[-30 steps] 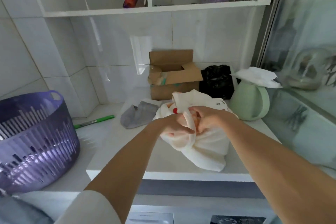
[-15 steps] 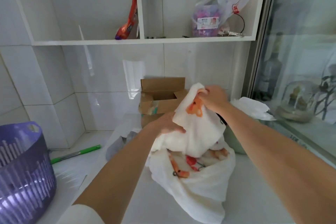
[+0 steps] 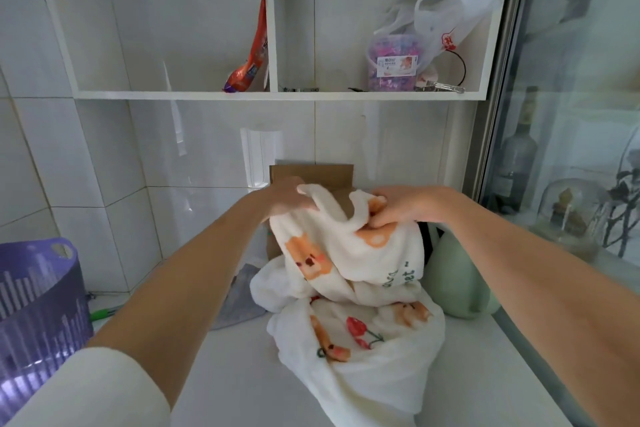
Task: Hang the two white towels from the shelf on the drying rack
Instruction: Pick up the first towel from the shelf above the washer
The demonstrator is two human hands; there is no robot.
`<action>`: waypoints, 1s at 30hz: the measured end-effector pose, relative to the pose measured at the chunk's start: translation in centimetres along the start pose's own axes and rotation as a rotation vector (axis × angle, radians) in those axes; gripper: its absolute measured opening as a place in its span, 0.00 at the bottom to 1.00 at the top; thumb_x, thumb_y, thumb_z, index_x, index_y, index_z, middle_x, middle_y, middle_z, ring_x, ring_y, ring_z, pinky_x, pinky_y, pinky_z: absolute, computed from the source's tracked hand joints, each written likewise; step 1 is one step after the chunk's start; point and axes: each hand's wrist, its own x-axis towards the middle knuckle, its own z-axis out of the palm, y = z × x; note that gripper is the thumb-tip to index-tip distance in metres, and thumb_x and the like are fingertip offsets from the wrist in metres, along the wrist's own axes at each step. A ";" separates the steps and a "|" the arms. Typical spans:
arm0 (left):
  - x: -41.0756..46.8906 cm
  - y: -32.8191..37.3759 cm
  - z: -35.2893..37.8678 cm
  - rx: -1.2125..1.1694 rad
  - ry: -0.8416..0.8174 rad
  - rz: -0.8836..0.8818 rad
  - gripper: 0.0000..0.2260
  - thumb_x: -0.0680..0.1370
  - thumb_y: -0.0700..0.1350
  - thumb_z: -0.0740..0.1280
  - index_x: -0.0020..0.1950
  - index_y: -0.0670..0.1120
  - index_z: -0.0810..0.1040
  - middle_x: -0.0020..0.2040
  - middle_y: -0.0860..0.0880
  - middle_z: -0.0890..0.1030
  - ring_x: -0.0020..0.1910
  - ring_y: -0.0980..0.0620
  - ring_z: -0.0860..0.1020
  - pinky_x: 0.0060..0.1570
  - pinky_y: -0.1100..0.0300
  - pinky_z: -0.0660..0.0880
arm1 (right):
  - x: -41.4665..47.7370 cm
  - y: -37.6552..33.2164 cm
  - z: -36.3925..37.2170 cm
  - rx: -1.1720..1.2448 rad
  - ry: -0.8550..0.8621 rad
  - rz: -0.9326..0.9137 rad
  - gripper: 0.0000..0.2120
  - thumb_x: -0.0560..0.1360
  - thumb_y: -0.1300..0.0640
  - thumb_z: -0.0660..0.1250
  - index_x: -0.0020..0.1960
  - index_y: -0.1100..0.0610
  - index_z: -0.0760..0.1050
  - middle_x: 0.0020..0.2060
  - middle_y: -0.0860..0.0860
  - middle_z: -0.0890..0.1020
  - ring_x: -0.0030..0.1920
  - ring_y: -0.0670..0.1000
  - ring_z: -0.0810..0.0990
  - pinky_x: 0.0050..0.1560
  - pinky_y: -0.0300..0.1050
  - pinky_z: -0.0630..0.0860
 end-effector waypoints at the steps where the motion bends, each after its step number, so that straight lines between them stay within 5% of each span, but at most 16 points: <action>1: -0.3 -0.2 -0.3 0.153 -0.089 -0.014 0.24 0.69 0.54 0.74 0.62 0.49 0.75 0.58 0.53 0.77 0.59 0.47 0.74 0.59 0.54 0.73 | -0.1 -0.1 0.2 -0.018 -0.060 -0.004 0.19 0.69 0.53 0.75 0.58 0.50 0.78 0.54 0.50 0.84 0.56 0.51 0.82 0.63 0.51 0.75; 3: -0.7 -0.7 -0.5 0.388 -0.180 -0.081 0.32 0.64 0.55 0.78 0.65 0.49 0.73 0.61 0.52 0.77 0.59 0.47 0.75 0.62 0.50 0.73 | 0.1 0.1 0.2 -0.176 -0.123 0.007 0.13 0.67 0.49 0.76 0.50 0.45 0.79 0.51 0.46 0.84 0.55 0.49 0.81 0.64 0.47 0.74; 6: -0.5 -1.9 -0.7 0.557 -0.047 -0.151 0.19 0.71 0.46 0.73 0.60 0.43 0.76 0.48 0.49 0.78 0.46 0.48 0.77 0.47 0.58 0.75 | 0.3 0.0 -0.4 -0.462 -0.065 0.099 0.13 0.63 0.42 0.75 0.43 0.41 0.75 0.48 0.44 0.80 0.54 0.50 0.79 0.62 0.46 0.73; 9: -0.3 -2.7 -1.2 0.530 0.298 -0.197 0.10 0.73 0.37 0.60 0.52 0.42 0.76 0.41 0.47 0.76 0.41 0.45 0.76 0.39 0.55 0.72 | 0.2 -0.2 -0.7 -0.401 0.049 0.136 0.37 0.56 0.23 0.64 0.56 0.45 0.77 0.53 0.46 0.81 0.55 0.52 0.79 0.63 0.51 0.73; 12: 0.3 -2.9 -2.6 0.198 0.442 -0.254 0.11 0.71 0.35 0.57 0.51 0.42 0.74 0.43 0.44 0.76 0.44 0.43 0.75 0.38 0.55 0.71 | 0.4 -0.4 -0.8 -0.081 0.143 0.114 0.50 0.50 0.14 0.54 0.56 0.48 0.78 0.55 0.49 0.82 0.53 0.54 0.82 0.63 0.53 0.73; 15: 0.3 -1.7 -3.8 -0.325 0.535 -0.276 0.16 0.71 0.35 0.52 0.55 0.42 0.72 0.46 0.42 0.77 0.42 0.44 0.75 0.34 0.56 0.73 | 0.2 -0.9 -0.7 -0.218 0.142 0.103 0.47 0.53 0.21 0.66 0.62 0.50 0.74 0.59 0.48 0.78 0.57 0.52 0.78 0.61 0.47 0.72; 17: 0.1 -1.1 -4.2 -0.466 0.551 -0.251 0.18 0.71 0.34 0.51 0.57 0.42 0.72 0.41 0.43 0.77 0.37 0.46 0.75 0.33 0.56 0.74 | 0.5 -0.7 -0.6 -0.377 0.215 0.124 0.30 0.61 0.35 0.73 0.54 0.54 0.75 0.47 0.49 0.79 0.48 0.51 0.79 0.49 0.45 0.75; 21: -1.4 -0.8 -4.4 -0.174 0.313 -0.119 0.08 0.71 0.46 0.68 0.48 0.46 0.74 0.34 0.46 0.80 0.34 0.47 0.77 0.36 0.57 0.73 | 1.0 -0.2 -1.0 -0.218 0.508 0.104 0.11 0.76 0.50 0.63 0.43 0.58 0.72 0.36 0.50 0.74 0.42 0.55 0.76 0.40 0.44 0.70; 24: -1.6 -2.0 -4.5 0.100 0.163 -0.104 0.17 0.65 0.53 0.77 0.47 0.50 0.75 0.39 0.51 0.79 0.39 0.50 0.77 0.39 0.59 0.71 | 1.0 -1.0 -2.0 -0.052 0.688 -0.009 0.15 0.77 0.58 0.53 0.33 0.56 0.68 0.32 0.52 0.73 0.35 0.53 0.73 0.32 0.42 0.65; 27: -1.5 -2.4 -4.5 0.132 0.201 -0.113 0.16 0.67 0.56 0.76 0.45 0.48 0.77 0.39 0.50 0.81 0.39 0.49 0.79 0.37 0.60 0.72 | 1.2 -2.6 -2.8 0.043 0.812 -0.079 0.12 0.76 0.62 0.52 0.41 0.59 0.74 0.33 0.54 0.75 0.33 0.53 0.71 0.28 0.42 0.62; 30: -2.2 -1.9 -5.1 0.029 0.174 -0.068 0.24 0.63 0.68 0.71 0.40 0.48 0.78 0.31 0.50 0.81 0.29 0.51 0.78 0.31 0.61 0.73 | 1.3 -3.8 -3.4 0.209 0.972 -0.091 0.12 0.76 0.61 0.52 0.48 0.59 0.74 0.40 0.54 0.77 0.40 0.54 0.74 0.30 0.42 0.64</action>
